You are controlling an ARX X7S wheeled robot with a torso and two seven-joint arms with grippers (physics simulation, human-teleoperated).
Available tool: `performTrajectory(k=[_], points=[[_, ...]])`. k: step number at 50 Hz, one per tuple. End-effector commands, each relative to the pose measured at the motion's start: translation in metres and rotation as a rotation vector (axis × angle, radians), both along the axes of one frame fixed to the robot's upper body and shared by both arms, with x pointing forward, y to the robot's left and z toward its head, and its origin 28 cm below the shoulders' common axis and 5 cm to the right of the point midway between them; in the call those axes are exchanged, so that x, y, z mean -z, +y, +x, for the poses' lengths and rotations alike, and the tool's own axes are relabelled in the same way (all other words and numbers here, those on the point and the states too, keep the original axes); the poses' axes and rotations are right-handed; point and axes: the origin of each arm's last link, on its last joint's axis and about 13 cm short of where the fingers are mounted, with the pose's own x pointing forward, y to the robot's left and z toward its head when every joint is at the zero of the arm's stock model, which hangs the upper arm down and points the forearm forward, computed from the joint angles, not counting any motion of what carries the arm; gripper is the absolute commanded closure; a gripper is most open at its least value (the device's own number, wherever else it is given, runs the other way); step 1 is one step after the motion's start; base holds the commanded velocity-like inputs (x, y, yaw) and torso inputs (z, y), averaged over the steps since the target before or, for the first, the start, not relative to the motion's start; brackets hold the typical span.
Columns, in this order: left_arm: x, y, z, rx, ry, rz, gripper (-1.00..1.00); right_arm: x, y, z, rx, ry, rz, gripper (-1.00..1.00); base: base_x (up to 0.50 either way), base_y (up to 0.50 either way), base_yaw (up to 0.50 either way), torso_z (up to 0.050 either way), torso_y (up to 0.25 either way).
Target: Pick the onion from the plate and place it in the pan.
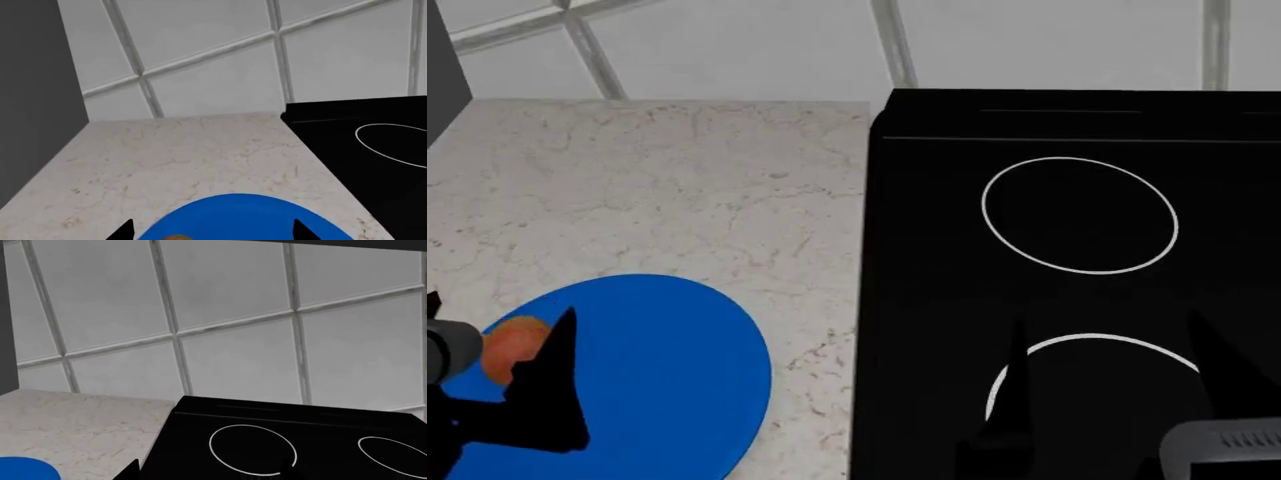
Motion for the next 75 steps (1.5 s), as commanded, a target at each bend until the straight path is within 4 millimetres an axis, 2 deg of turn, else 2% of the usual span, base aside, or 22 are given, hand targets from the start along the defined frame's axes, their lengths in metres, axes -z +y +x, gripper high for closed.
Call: performTrajectory(k=[1,13,20,38,44,57,75], points=[[0.004,0.001,0.002,0.002,0.019,0.0,-1.0,0.001,0.001,-0.003,0.001,0.007,0.007,-1.0,0.0,0.0,0.0,0.0,0.0],[-0.019,0.009,0.008,-0.061,0.122,-0.113,-1.0,0.003,0.001,-0.003,0.001,0.006,0.014,-1.0,0.0,0.0,0.0,0.0,0.0],[-0.024,0.006,-0.001,-0.091,0.145,-0.085,-1.0,0.005,0.0,-0.004,0.003,0.005,0.019,-1.0,0.0,0.0,0.0,0.0,0.0],[-0.038,-0.001,-0.006,-0.048,0.13,-0.035,-1.0,0.005,0.001,-0.006,0.0,0.007,0.026,-1.0,0.0,0.0,0.0,0.0,0.0],[-0.032,-0.005,-0.002,-0.024,0.159,-0.024,-1.0,0.005,0.001,-0.006,-0.002,0.008,0.027,-1.0,0.0,0.0,0.0,0.0,0.0],[-0.012,0.0,0.012,-0.12,0.252,-0.064,-1.0,0.005,-0.001,-0.007,-0.004,0.008,0.027,-1.0,0.0,0.0,0.0,0.0,0.0],[-0.006,0.003,0.026,-0.148,0.271,-0.045,-1.0,0.011,-0.002,-0.012,0.0,0.016,0.037,-1.0,0.0,0.0,0.0,0.0,0.0]])
